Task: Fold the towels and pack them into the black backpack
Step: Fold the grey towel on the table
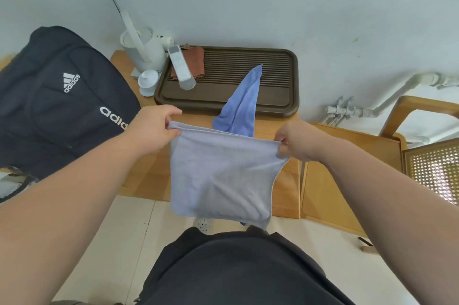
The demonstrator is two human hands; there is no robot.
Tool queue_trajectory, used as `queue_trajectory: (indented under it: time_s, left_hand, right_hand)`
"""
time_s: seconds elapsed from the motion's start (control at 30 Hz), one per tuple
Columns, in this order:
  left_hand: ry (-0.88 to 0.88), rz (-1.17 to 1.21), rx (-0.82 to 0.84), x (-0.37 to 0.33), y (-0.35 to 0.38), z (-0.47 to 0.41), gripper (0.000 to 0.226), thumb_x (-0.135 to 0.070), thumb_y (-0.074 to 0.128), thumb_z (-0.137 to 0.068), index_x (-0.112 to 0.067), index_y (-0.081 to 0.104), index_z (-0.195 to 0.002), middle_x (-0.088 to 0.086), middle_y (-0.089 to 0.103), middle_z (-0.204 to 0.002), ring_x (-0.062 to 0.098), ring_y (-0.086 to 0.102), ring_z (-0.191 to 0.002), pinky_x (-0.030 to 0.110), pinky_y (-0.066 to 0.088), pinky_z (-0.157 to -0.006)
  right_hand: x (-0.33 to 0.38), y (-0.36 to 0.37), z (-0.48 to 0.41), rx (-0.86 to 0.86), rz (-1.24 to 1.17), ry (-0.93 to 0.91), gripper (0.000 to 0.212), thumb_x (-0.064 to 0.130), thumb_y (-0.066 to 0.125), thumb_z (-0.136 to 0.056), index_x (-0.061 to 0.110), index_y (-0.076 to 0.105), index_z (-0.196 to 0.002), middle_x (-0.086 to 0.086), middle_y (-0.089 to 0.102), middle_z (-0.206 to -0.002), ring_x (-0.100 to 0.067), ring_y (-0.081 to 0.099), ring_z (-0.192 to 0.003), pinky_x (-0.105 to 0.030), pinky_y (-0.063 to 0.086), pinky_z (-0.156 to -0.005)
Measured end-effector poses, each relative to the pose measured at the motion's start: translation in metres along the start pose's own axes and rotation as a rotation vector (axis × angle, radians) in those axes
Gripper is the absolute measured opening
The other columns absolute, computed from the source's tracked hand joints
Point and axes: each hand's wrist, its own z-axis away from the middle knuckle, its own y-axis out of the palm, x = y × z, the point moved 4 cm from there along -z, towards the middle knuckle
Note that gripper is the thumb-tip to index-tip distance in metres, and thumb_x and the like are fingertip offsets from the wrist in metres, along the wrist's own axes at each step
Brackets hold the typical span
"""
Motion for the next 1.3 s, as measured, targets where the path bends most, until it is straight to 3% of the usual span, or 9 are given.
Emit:
queue_trajectory:
  time_s: [0.03,0.1,0.2,0.33,0.5,0.63,0.87,1.07,1.3]
  left_hand:
    - [0.021,-0.055,0.032,0.002,0.003,-0.006,0.023,-0.017,0.072,-0.088,-0.018,0.072,-0.111,-0.007,0.064,-0.088,0.018,0.06,-0.088,0.031,0.045,-0.076]
    - [0.042,-0.121,0.074,0.008,0.007,-0.018,0.005,-0.016,0.068,-0.089,-0.015,0.073,-0.09,-0.006,0.064,-0.084,0.022,0.061,-0.088,0.037,0.048,-0.074]
    - [0.029,-0.066,0.059,0.017,0.007,-0.039,0.01,-0.015,0.066,-0.09,-0.014,0.068,-0.081,-0.002,0.063,-0.08,0.021,0.057,-0.08,0.038,0.048,-0.068]
    - [0.024,-0.015,0.056,0.024,0.008,-0.074,0.014,-0.018,0.065,-0.092,-0.022,0.062,-0.078,-0.003,0.062,-0.081,0.019,0.057,-0.079,0.04,0.052,-0.068]
    - [0.044,0.003,-0.003,0.031,0.015,-0.11,0.016,-0.015,0.061,-0.09,-0.024,0.062,-0.077,-0.002,0.063,-0.081,0.023,0.058,-0.078,0.04,0.053,-0.067]
    - [0.088,0.026,-0.062,0.032,0.019,-0.122,0.013,-0.015,0.059,-0.089,-0.021,0.063,-0.077,-0.001,0.062,-0.08,0.024,0.057,-0.076,0.041,0.05,-0.064]
    - [0.107,0.101,-0.019,0.045,0.033,-0.071,0.015,-0.007,0.065,-0.084,-0.018,0.058,-0.076,-0.002,0.057,-0.078,0.019,0.054,-0.073,0.037,0.048,-0.062]
    - [0.113,0.014,0.159,0.072,0.08,-0.002,0.02,-0.004,0.068,-0.08,-0.019,0.058,-0.071,-0.004,0.053,-0.084,0.019,0.053,-0.075,0.043,0.051,-0.066]
    - [0.022,-0.047,0.186,0.085,0.116,0.036,0.021,-0.005,0.064,-0.079,-0.018,0.051,-0.069,-0.004,0.045,-0.083,0.026,0.049,-0.067,0.034,0.04,-0.056]
  right_hand:
    - [0.003,-0.002,-0.004,-0.01,0.047,0.025,0.012,0.019,0.06,-0.085,0.015,0.06,-0.074,-0.003,0.059,-0.079,-0.029,0.059,-0.08,-0.032,0.043,-0.062]
    - [0.009,-0.006,-0.013,-0.059,0.068,0.073,0.026,0.02,0.054,-0.089,0.02,0.044,-0.065,-0.002,0.048,-0.079,-0.028,0.054,-0.079,-0.033,0.041,-0.063]
    - [0.012,-0.017,-0.023,-0.163,0.025,0.173,0.02,0.024,0.05,-0.092,0.02,0.046,-0.073,-0.002,0.047,-0.09,-0.026,0.053,-0.086,-0.036,0.048,-0.073]
    - [0.008,-0.033,-0.039,-0.26,-0.073,0.351,0.012,0.019,0.049,-0.091,0.017,0.056,-0.083,-0.002,0.053,-0.08,-0.029,0.054,-0.078,-0.033,0.043,-0.064]
    - [0.0,-0.04,-0.06,-0.312,-0.043,0.44,0.033,0.005,0.04,-0.091,0.018,0.065,-0.109,-0.011,0.065,-0.1,-0.033,0.056,-0.084,-0.038,0.051,-0.072]
    - [-0.003,-0.035,-0.071,-0.37,0.009,0.438,0.036,0.001,0.04,-0.09,0.017,0.065,-0.111,-0.011,0.065,-0.101,-0.03,0.052,-0.081,-0.037,0.048,-0.068]
    - [0.012,0.01,-0.038,-0.406,-0.137,0.307,0.005,0.014,0.059,-0.082,0.02,0.059,-0.083,0.008,0.053,-0.077,-0.02,0.051,-0.078,-0.031,0.041,-0.058]
    - [0.018,0.082,0.004,-0.224,-0.174,0.155,0.021,0.006,0.066,-0.072,0.023,0.054,-0.076,0.007,0.049,-0.08,-0.02,0.048,-0.08,-0.032,0.04,-0.063]
    - [0.033,0.117,0.018,-0.255,-0.135,0.121,0.022,0.004,0.068,-0.064,0.019,0.055,-0.073,0.007,0.047,-0.074,-0.027,0.053,-0.074,-0.03,0.035,-0.065]
